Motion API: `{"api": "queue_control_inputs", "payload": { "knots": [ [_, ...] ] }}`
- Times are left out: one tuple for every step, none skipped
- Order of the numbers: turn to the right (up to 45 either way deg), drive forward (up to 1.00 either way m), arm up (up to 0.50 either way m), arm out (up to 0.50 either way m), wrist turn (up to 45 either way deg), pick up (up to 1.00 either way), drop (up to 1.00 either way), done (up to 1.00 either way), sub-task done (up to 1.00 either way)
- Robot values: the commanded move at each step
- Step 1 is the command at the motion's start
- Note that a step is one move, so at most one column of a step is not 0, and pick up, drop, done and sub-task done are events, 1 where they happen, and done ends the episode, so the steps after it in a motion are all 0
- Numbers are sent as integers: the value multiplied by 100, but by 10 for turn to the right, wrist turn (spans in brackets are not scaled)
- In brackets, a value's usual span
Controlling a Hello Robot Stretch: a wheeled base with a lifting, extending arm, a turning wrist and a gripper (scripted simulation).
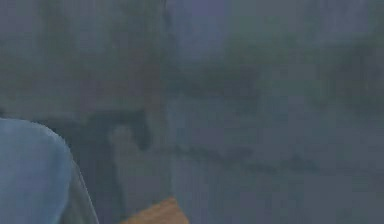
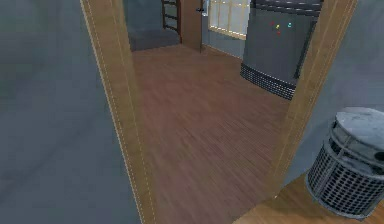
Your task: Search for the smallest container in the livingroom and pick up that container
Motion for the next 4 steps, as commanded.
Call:
{"api": "queue_control_inputs", "payload": {
  "knots": [
    [0, 20, 0, 0, 0, 0, 0, 0, 0],
    [-450, 0, 0, 0, 0, 0, 0, 0, 0],
    [-450, 0, 0, 0, 0, 0, 0, 0, 0],
    [-450, 0, 0, 0, 0, 0, 0, 0, 0]
  ]
}}
